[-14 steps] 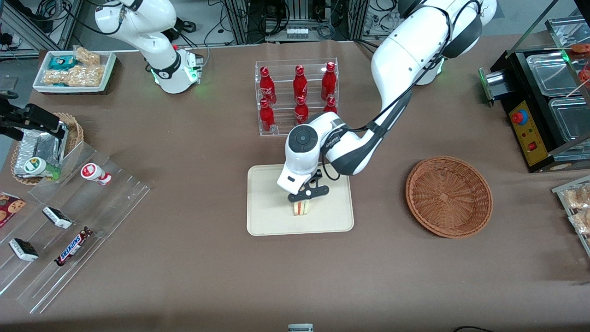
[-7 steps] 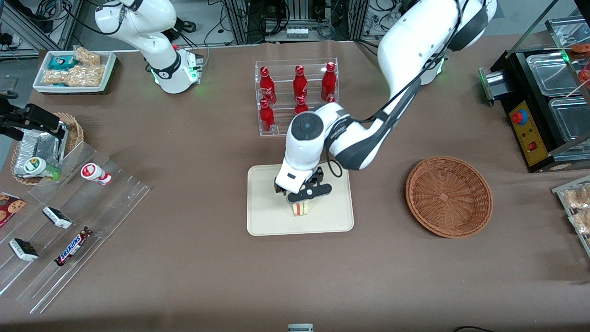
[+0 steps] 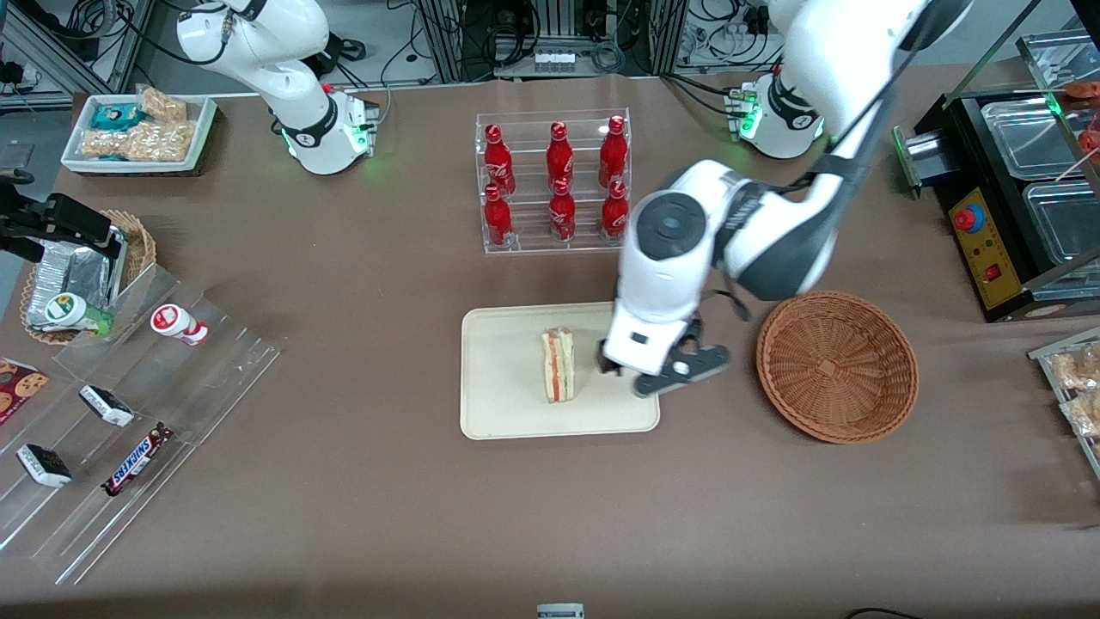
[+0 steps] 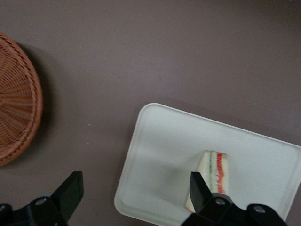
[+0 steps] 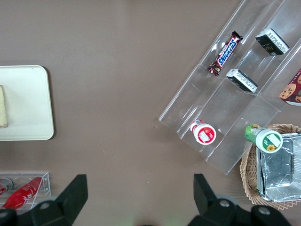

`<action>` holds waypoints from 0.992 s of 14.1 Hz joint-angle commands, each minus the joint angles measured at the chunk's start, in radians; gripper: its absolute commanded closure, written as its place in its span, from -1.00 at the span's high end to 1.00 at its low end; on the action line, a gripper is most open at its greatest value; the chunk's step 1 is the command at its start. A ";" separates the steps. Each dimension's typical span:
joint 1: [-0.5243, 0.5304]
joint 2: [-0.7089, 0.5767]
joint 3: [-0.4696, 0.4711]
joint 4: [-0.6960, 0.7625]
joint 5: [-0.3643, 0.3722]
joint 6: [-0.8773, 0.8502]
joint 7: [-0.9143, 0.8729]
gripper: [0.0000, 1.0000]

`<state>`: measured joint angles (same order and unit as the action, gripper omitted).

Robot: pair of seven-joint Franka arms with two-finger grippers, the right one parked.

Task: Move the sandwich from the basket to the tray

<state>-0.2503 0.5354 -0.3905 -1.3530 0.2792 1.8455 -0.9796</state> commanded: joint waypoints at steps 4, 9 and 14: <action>0.160 -0.159 -0.008 -0.049 -0.063 -0.245 0.343 1.00; 0.166 -0.193 -0.004 -0.049 -0.060 -0.288 0.381 1.00; 0.169 -0.192 -0.001 -0.046 -0.057 -0.288 0.381 1.00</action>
<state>-0.0886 0.3703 -0.3926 -1.3750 0.2306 1.5618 -0.6128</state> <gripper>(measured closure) 0.000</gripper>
